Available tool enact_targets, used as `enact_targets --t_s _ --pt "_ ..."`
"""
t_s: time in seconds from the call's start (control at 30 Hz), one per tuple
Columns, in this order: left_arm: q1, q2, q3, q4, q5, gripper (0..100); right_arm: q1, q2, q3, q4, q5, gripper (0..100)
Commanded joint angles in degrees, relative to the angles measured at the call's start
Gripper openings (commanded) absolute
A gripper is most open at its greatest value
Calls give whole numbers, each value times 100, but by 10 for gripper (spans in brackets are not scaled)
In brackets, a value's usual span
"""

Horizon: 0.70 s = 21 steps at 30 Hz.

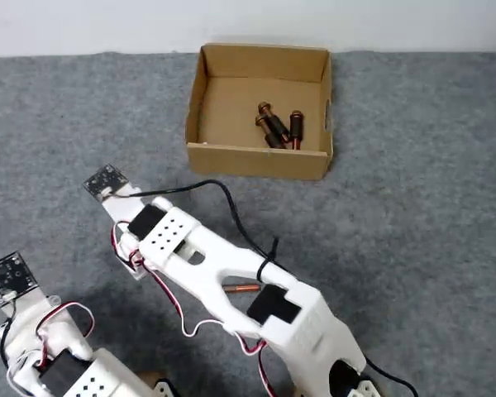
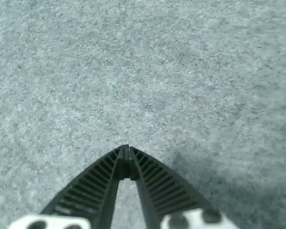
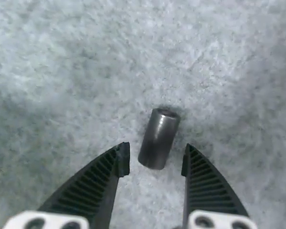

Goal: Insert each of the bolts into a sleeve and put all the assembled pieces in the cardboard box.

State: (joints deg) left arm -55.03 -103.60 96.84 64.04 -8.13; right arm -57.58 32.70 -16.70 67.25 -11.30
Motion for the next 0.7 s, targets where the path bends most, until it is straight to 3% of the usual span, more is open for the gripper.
enact_targets --t_s 0.0,0.2,0.43,0.67 --pt "-18 -44 -40 -53 -53 5 -57 110 -255 -75 -26 170" --pt "-9 -44 -40 246 -53 5 -13 391 -255 -92 -18 2" --pt "-9 -44 -40 343 -53 5 189 444 -897 101 -18 9" --pt "-9 -53 -40 308 -53 5 470 426 -2127 1701 -62 9"
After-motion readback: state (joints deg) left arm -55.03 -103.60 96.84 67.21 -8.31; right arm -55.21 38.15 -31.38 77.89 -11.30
